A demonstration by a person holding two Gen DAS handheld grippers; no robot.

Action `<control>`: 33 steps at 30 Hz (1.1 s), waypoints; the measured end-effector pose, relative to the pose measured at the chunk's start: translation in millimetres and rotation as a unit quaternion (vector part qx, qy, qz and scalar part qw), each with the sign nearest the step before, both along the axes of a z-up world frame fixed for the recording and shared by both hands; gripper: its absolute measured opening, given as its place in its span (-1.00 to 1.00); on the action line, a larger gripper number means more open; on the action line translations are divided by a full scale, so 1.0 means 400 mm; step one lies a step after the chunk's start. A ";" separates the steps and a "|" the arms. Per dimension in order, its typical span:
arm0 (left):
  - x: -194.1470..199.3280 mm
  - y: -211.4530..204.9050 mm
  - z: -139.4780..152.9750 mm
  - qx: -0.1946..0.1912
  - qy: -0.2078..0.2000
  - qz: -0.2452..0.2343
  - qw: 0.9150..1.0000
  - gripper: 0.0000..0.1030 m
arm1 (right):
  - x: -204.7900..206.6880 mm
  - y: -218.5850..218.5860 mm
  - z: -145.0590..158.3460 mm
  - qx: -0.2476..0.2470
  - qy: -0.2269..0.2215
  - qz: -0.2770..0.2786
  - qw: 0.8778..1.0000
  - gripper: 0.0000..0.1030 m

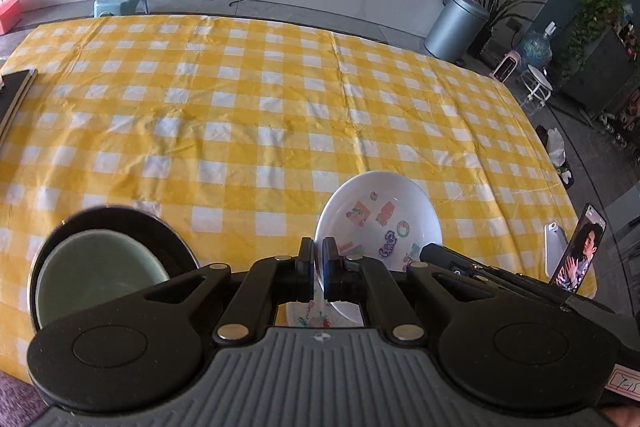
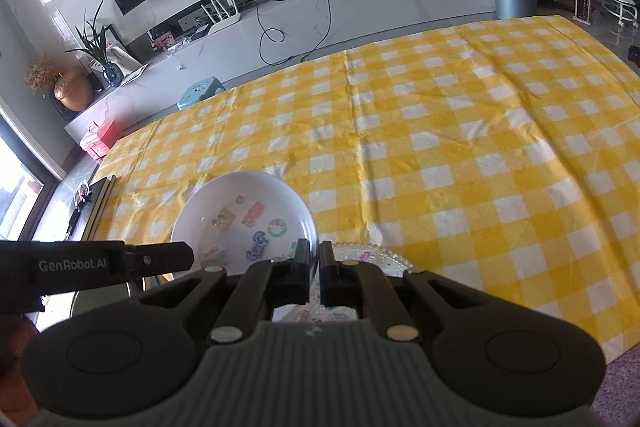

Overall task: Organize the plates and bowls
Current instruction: 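Carry the sticker plate with both tools and lower it onto the glass plate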

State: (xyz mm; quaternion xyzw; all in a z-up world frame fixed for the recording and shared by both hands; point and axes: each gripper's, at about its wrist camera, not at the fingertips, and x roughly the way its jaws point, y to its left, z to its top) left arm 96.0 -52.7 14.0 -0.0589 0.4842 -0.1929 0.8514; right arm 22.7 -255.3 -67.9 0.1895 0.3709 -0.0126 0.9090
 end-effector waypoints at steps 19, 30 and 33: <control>-0.107 -0.024 -0.155 -0.043 0.046 0.052 0.997 -0.93 | -0.095 -0.053 -0.119 0.001 0.045 -0.037 0.998 -1.00; -0.100 -0.049 -0.186 -0.013 0.015 0.066 0.998 -0.93 | -0.072 -0.044 -0.156 0.002 0.041 -0.043 0.998 -1.00; -0.096 -0.048 -0.193 -0.013 0.009 0.069 0.997 -0.93 | -0.065 -0.038 -0.162 -0.004 0.040 -0.040 0.998 -1.00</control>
